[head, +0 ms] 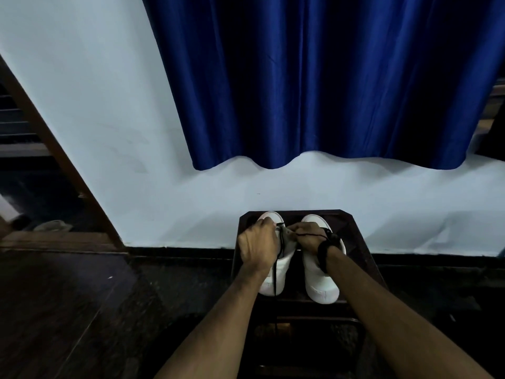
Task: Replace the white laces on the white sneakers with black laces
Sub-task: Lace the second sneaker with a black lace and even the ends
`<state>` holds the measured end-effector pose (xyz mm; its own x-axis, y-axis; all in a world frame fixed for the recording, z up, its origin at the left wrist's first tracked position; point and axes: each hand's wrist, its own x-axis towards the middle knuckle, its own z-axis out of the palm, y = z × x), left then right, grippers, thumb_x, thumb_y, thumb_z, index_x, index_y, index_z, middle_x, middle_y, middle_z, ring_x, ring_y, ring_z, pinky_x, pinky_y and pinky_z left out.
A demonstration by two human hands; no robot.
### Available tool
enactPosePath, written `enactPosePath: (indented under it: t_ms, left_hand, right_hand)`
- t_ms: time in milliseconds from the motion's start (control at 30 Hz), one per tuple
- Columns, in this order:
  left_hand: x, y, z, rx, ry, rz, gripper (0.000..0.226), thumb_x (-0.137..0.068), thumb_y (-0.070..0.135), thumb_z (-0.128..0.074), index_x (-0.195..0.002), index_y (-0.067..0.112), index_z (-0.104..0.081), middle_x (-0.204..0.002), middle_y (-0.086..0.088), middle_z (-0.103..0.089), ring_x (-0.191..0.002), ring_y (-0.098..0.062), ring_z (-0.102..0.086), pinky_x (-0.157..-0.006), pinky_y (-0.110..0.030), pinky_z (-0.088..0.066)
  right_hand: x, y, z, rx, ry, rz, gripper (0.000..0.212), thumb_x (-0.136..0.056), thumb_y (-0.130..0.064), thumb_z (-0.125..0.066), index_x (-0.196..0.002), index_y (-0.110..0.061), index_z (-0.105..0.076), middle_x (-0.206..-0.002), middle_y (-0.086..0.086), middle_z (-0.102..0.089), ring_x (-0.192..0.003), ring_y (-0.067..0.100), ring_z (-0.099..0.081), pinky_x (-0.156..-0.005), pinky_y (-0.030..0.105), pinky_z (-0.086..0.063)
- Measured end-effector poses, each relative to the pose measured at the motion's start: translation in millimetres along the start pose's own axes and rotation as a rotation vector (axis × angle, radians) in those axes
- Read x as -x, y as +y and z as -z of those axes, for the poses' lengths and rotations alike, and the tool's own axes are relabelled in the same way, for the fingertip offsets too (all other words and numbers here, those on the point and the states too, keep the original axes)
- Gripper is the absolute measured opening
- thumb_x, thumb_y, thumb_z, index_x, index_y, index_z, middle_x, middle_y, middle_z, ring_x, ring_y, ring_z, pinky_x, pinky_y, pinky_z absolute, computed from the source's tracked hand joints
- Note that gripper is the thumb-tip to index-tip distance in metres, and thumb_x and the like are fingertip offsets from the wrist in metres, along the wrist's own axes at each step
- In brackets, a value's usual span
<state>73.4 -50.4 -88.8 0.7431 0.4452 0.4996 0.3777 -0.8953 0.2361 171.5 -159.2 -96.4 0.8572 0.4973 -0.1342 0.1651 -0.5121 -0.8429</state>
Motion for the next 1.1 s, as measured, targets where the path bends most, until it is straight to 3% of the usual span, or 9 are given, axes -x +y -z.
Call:
enactPosePath:
  t_ms: [100,233,400,633,733,800,900,1033,1100]
  left_hand:
    - [-2,-2,-6,0.071,0.059,-0.187,0.015,-0.090,0.026,-0.049,-0.087,0.023,-0.063,-0.087,0.003,-0.068,-0.078,-0.022,-0.065,-0.060,-0.033,-0.045]
    - [-3,-7,-12,0.124,-0.061,-0.198,0.022,-0.101,0.038,-0.043,-0.095,0.024,-0.058,-0.077,-0.007,-0.068,-0.072,-0.034,-0.064,-0.055,-0.032,-0.031]
    - [-3,-4,-13,0.044,-0.102,-0.129,0.025,-0.101,0.037,-0.042,-0.099,0.022,-0.061,-0.085,-0.010,-0.071,-0.082,-0.035,-0.067,-0.061,-0.033,-0.036]
    - [-9,1,-15,-0.102,-0.192,-0.024,0.025,-0.099,0.032,-0.042,-0.107,0.021,-0.063,-0.099,-0.009,-0.072,-0.094,-0.033,-0.068,-0.074,-0.034,-0.046]
    - [-10,2,-15,-0.100,-0.196,-0.012,0.025,-0.098,0.032,-0.043,-0.106,0.022,-0.065,-0.099,-0.010,-0.072,-0.095,-0.033,-0.068,-0.074,-0.034,-0.047]
    - [-10,2,-16,-0.085,-0.192,-0.014,0.024,-0.096,0.031,-0.045,-0.106,0.024,-0.066,-0.098,-0.009,-0.072,-0.093,-0.033,-0.068,-0.074,-0.034,-0.047]
    - [-11,-1,-20,-0.060,-0.184,-0.013,0.024,-0.094,0.034,-0.048,-0.107,0.029,-0.068,-0.096,-0.007,-0.072,-0.091,-0.031,-0.068,-0.073,-0.034,-0.047]
    - [-12,-3,-21,-0.017,-0.173,0.016,0.023,-0.095,0.039,-0.050,-0.107,0.032,-0.069,-0.096,-0.005,-0.072,-0.092,-0.029,-0.067,-0.073,-0.034,-0.047]
    - [-13,-4,-21,0.004,-0.160,0.054,0.023,-0.096,0.038,-0.051,-0.104,0.028,-0.069,-0.096,-0.005,-0.073,-0.092,-0.029,-0.067,-0.072,-0.033,-0.046]
  right_hand:
    - [-2,-1,-2,-0.014,0.038,-0.021,0.021,-0.084,-0.023,-0.072,-0.100,-0.010,-0.073,-0.099,0.009,-0.071,-0.092,0.019,-0.064,-0.085,0.031,-0.051]
    - [-3,6,-3,-0.084,0.044,-0.006,0.022,-0.085,-0.020,-0.072,-0.105,-0.009,-0.073,-0.095,0.003,-0.069,-0.091,0.012,-0.062,-0.063,0.004,-0.044]
    - [-8,12,-6,-0.151,0.004,-0.015,0.020,-0.082,-0.014,-0.075,-0.101,-0.011,-0.075,-0.103,0.008,-0.073,-0.101,0.020,-0.067,-0.095,0.030,-0.051]
    - [-11,13,-5,-0.249,-0.025,-0.038,0.023,-0.083,-0.010,-0.072,-0.106,-0.005,-0.073,-0.105,0.006,-0.071,-0.103,0.016,-0.064,-0.100,0.027,-0.046]
    - [-15,16,-8,-0.270,-0.044,-0.061,0.011,-0.076,-0.016,-0.077,-0.082,-0.025,-0.078,-0.102,0.005,-0.074,-0.103,0.021,-0.067,-0.102,0.039,-0.047]
    - [-25,25,-12,-0.292,-0.035,-0.075,0.011,-0.067,-0.019,-0.079,-0.072,-0.029,-0.077,-0.097,0.005,-0.075,-0.100,0.023,-0.068,-0.100,0.042,-0.049]
    - [-26,27,-12,-0.337,-0.056,-0.103,0.028,-0.052,-0.032,-0.081,-0.079,-0.026,-0.079,-0.092,0.003,-0.076,-0.096,0.022,-0.070,-0.097,0.042,-0.051]
    - [-18,22,-13,-0.473,0.000,-0.117,0.025,-0.074,-0.008,-0.080,-0.097,0.000,-0.075,-0.100,0.020,-0.072,-0.096,0.029,-0.068,-0.099,0.042,-0.050]
    - [-18,23,-14,-0.508,0.025,-0.118,0.024,-0.076,-0.006,-0.078,-0.098,0.003,-0.073,-0.101,0.023,-0.071,-0.096,0.031,-0.067,-0.099,0.043,-0.050]
